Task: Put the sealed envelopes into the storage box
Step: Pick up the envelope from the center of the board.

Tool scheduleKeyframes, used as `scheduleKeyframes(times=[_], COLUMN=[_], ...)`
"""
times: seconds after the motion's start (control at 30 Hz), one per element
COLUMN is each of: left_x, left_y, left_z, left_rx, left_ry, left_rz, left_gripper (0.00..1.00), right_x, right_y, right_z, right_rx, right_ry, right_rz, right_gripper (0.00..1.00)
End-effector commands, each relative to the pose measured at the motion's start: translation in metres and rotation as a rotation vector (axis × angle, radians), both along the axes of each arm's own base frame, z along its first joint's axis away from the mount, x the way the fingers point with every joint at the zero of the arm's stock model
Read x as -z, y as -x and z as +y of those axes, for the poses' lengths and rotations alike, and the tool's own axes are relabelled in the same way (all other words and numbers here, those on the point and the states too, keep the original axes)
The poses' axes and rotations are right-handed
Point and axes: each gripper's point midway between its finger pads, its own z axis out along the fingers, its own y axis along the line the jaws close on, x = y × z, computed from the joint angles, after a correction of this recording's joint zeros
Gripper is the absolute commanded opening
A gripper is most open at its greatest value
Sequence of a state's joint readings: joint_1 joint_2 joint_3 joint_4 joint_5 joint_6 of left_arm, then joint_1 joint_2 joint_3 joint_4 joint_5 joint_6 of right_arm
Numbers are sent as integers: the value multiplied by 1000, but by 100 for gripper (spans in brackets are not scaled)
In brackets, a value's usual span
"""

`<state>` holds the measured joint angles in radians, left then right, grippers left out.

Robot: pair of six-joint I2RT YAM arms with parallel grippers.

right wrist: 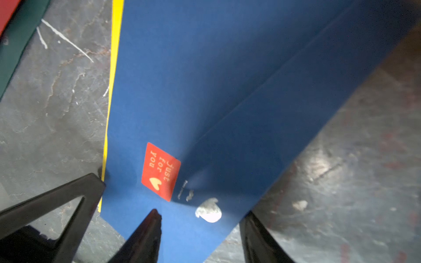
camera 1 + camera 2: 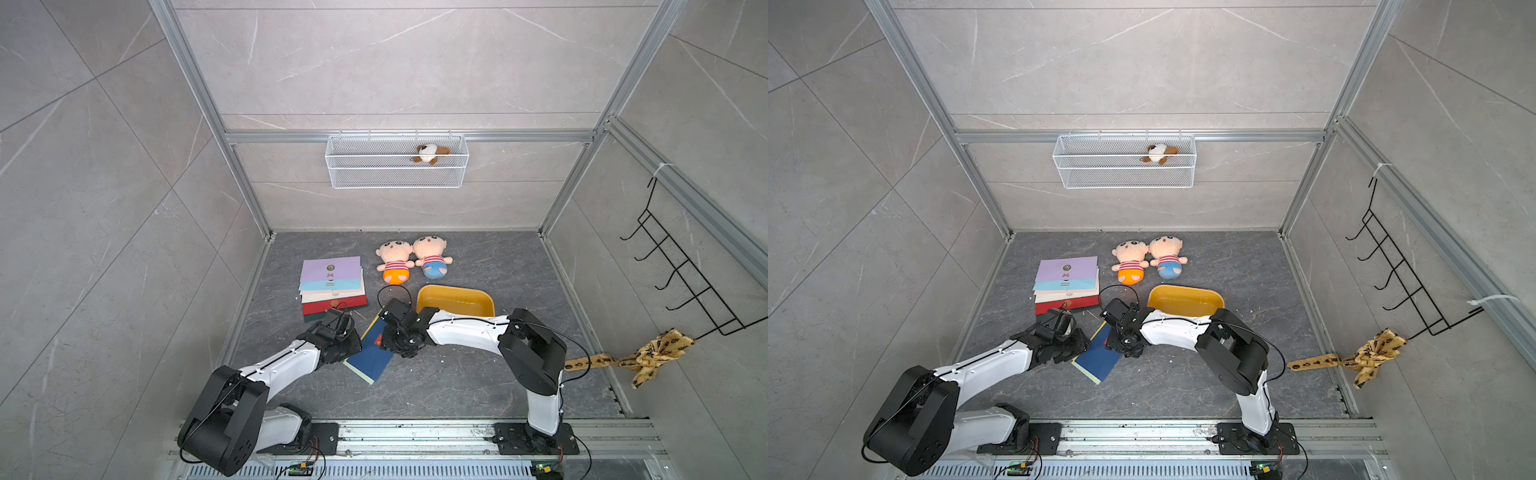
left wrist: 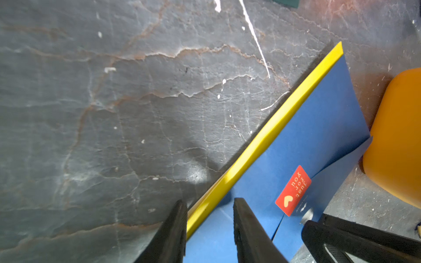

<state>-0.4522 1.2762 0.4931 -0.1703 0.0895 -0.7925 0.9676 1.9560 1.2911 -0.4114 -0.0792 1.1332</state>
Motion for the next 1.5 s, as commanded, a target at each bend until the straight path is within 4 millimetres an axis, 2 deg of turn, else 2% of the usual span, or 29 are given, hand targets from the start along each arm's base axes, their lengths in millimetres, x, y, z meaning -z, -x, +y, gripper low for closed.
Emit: scheduleKeyframes(times=[0.0,0.3,0.57,0.7,0.8,0.87,0.97,1.17,1.33,1.47], left_x=[10,12,12,13,12,11,7,-3,-13,-29], left_y=[11,12,13,13,14,13,12,9,6,2], left_z=[0,0,0,1,0,0,0,-3,0,9], left_rx=[16,18,20,16,16,16,10,5,-9,-41], left_ry=[-16,-22,-21,-23,-21,-19,-8,17,12,-18], left_rz=[56,59,59,59,56,52,38,6,-25,-67], left_gripper=[39,39,39,39,40,40,41,43,48,56], right_x=[-5,-38,-54,-57,-47,-46,-50,-51,-66,-89], right_y=[0,-8,-9,-9,-9,-9,-11,-17,-24,-30], right_z=[11,28,44,47,47,53,60,65,60,42], right_rx=[-8,-24,-20,-19,-3,-14,-29,-55,-102,-188], right_ry=[-29,-116,-231,-258,-266,-291,-328,-355,-358,-285], right_rz=[2,-44,-53,-61,-51,-48,-59,-60,-93,-145], right_gripper=[58,57,54,46,35,29,15,1,0,0])
